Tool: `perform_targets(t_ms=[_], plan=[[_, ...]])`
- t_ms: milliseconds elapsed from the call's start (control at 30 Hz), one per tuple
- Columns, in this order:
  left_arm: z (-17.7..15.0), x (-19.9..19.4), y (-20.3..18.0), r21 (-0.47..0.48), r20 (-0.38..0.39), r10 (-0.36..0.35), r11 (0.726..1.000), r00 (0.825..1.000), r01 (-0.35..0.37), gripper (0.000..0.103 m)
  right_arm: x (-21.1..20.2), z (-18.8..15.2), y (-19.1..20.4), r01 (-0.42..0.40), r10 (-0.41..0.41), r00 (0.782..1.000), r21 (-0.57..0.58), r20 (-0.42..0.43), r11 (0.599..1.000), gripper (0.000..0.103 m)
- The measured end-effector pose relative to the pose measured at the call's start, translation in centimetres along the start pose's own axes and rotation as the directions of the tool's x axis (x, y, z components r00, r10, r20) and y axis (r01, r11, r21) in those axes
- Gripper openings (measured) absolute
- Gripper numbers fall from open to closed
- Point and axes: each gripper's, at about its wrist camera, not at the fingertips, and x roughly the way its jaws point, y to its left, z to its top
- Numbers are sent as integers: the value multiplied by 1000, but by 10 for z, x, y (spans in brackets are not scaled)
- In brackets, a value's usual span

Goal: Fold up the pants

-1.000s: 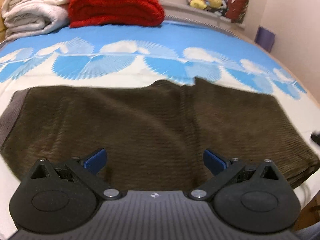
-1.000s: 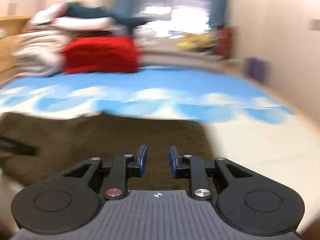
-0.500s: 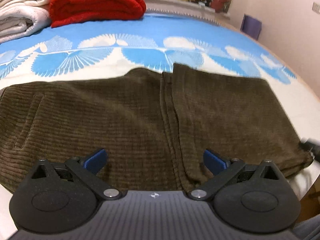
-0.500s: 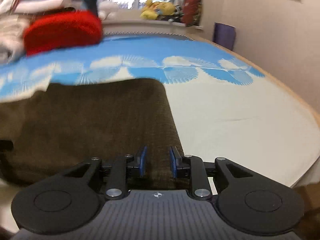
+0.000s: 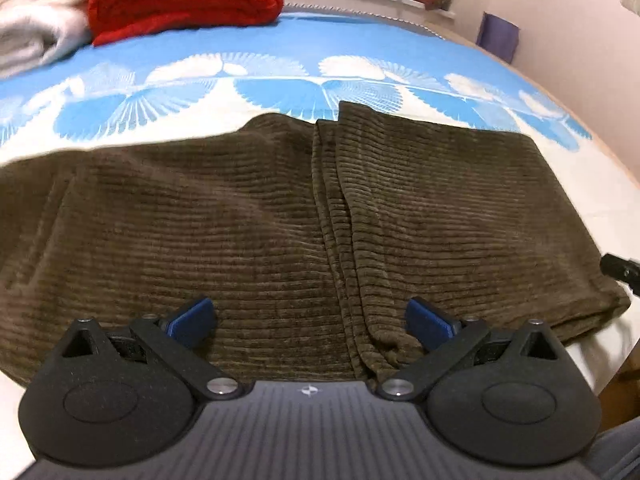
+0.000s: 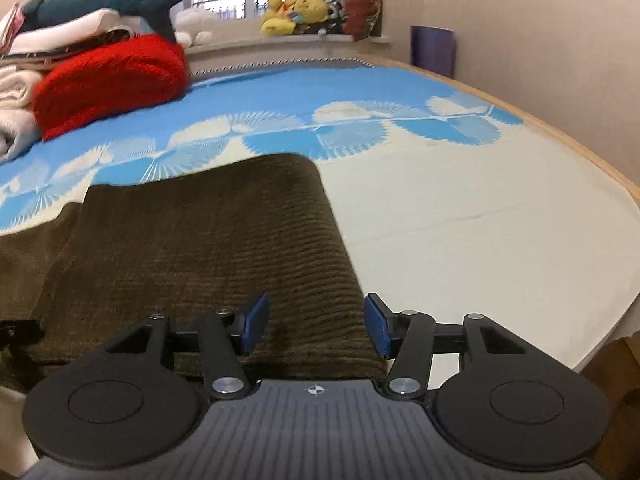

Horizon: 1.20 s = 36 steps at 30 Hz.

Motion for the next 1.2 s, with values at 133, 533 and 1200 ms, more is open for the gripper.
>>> perform_targets(t_ms=[133, 533, 1200], plan=[[-3, 5, 1, -14, -12, 1, 1000, 1000, -1, 103, 17, -13, 10, 22, -30, 995, -82, -97, 996, 79], [12, -30, 47, -131, 48, 35, 991, 998, -28, 103, 18, -22, -43, -33, 112, 978, 398, -177, 917, 83], [-4, -89, 247, -530, -46, 349, 786, 936, -319, 103, 29, -18, -18, 16, 56, 989, 479, -135, 877, 94]])
